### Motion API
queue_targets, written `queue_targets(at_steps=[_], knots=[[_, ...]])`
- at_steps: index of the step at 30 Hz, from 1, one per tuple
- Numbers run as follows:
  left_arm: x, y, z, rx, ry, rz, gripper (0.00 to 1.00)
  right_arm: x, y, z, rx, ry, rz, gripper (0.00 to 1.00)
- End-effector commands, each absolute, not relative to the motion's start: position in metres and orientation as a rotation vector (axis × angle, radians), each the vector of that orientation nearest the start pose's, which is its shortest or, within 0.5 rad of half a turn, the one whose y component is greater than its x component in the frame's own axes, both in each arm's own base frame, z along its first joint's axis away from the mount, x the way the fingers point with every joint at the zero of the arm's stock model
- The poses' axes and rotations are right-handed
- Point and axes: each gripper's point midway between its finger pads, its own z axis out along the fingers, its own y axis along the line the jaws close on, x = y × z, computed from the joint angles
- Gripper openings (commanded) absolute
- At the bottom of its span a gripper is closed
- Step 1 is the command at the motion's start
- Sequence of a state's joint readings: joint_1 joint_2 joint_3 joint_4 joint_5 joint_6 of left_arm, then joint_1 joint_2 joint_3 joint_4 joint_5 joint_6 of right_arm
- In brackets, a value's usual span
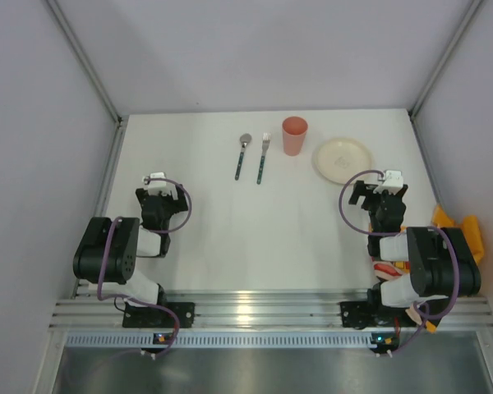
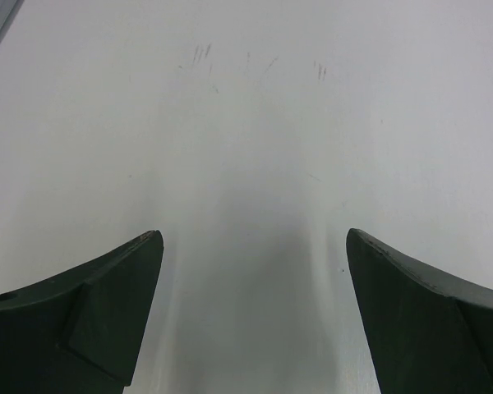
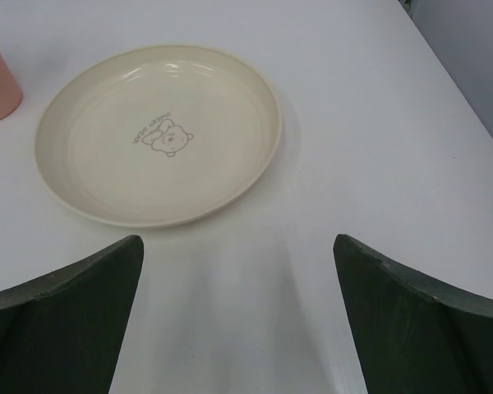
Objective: Set the dinner table for one person
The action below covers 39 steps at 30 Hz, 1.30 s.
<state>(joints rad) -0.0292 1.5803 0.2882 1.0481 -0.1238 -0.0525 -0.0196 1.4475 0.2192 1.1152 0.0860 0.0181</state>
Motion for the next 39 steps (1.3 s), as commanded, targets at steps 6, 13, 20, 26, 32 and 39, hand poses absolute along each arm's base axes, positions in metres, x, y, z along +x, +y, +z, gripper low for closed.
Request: queue_targets(at_steps=[6,13,20,26,32,39], knots=[[0.392,0.008,0.084,-0.105,1.711,0.045,0.98,0.382,-0.011,0.121,0.051,1.601,-0.040,1.00],[0.401,0.016,0.084,-0.160,1.889,0.099,0.98,0.379,-0.015,0.136,0.032,1.573,-0.074,1.00],[0.440,0.033,0.125,-0.638,2.258,0.195,0.98,0.373,0.026,0.195,-0.070,1.638,0.033,1.00],[0.480,-0.005,0.220,-0.621,2.019,-0.164,0.99,0.355,-0.009,0.263,0.491,1.600,0.077,1.00],[0.506,-0.073,0.184,-0.683,2.179,-0.811,0.98,0.362,-0.003,0.198,0.796,1.910,0.177,1.00],[0.473,-0.109,0.170,-0.527,2.299,-0.616,0.98,0.334,-0.046,0.131,0.932,2.351,-0.229,1.00]])
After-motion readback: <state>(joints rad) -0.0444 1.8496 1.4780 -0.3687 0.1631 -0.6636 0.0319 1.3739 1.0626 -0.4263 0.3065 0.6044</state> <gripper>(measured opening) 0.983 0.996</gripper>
